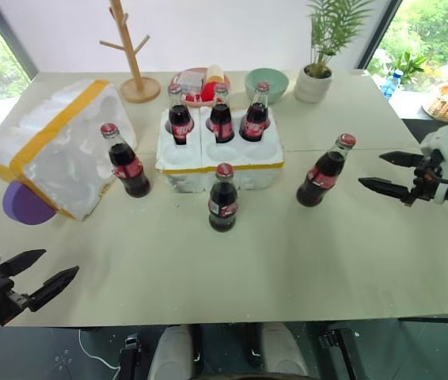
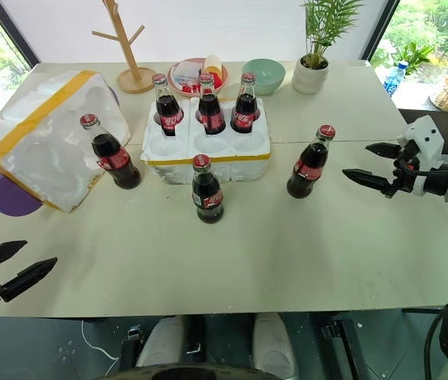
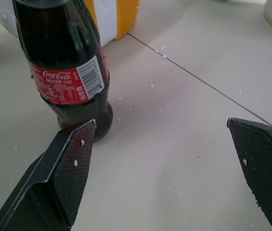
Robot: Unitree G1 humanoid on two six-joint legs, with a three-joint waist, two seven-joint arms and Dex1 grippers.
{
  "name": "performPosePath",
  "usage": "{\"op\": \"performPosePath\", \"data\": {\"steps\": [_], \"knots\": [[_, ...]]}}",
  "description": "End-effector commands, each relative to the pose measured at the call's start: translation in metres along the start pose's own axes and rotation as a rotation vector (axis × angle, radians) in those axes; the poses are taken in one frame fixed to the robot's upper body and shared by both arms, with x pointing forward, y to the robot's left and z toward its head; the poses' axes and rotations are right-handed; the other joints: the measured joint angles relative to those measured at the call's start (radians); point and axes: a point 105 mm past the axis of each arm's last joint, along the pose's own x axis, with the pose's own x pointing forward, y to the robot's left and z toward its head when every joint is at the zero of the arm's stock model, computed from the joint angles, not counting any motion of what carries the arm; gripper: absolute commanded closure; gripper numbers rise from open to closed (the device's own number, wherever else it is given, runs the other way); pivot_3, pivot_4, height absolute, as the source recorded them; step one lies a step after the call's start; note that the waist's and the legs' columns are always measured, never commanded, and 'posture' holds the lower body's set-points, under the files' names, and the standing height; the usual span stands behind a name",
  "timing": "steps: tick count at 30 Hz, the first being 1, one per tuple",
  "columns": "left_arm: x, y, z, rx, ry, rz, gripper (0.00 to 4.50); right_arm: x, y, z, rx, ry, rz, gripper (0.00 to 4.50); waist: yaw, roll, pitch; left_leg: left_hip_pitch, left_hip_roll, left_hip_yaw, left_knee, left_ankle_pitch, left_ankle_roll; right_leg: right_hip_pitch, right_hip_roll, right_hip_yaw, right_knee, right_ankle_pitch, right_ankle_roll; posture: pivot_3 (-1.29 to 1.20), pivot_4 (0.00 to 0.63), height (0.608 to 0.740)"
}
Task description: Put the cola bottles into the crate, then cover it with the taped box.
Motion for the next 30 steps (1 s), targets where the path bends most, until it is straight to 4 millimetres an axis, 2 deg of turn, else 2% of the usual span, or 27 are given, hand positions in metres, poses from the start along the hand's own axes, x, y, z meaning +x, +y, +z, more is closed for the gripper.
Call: {"op": "performPosePath", "data": {"steps": [1,7,22,27,30], "knots": [[-0.001,-0.002,0.004,0.042,-0.007,-0.007,0.11,-0.004,-0.005,0.013,-0.031,-0.040,-0.023,0.00,0.000,0.000,0.000,0.000,0.000,0.000,0.000,0.000,0.000,0.000,0.000,0.000,0.000,0.000,0.000,0.00,0.150,0.740],[0.000,0.002,0.007,0.024,-0.031,0.013,0.11,-0.003,-0.005,0.014,-0.031,-0.046,-0.023,0.00,0.000,0.000,0.000,0.000,0.000,0.000,0.000,0.000,0.000,0.000,0.000,0.000,0.001,0.000,0.000,0.00,0.150,0.740],[0.003,-0.002,0.013,0.005,-0.057,0.000,0.11,0.002,0.000,0.014,0.011,-0.059,0.010,0.00,0.000,0.000,0.000,0.001,0.000,0.001,0.000,0.000,0.000,0.000,0.001,0.001,0.002,0.000,0.000,0.00,0.150,0.740],[0.015,-0.014,0.028,0.029,-0.111,-0.045,0.11,-0.002,0.005,0.028,-0.014,-0.076,0.039,0.00,0.001,0.000,0.000,0.001,0.000,0.001,0.001,0.000,0.000,0.000,0.001,0.001,0.002,0.000,0.000,0.00,0.150,0.740],[0.029,-0.020,0.041,0.050,-0.153,-0.080,0.11,-0.013,0.017,0.050,-0.016,-0.103,0.123,0.00,0.003,0.000,0.000,0.001,0.000,0.001,0.001,0.000,0.000,0.000,0.001,0.002,0.003,0.000,0.000,0.00,0.150,0.740]]}}
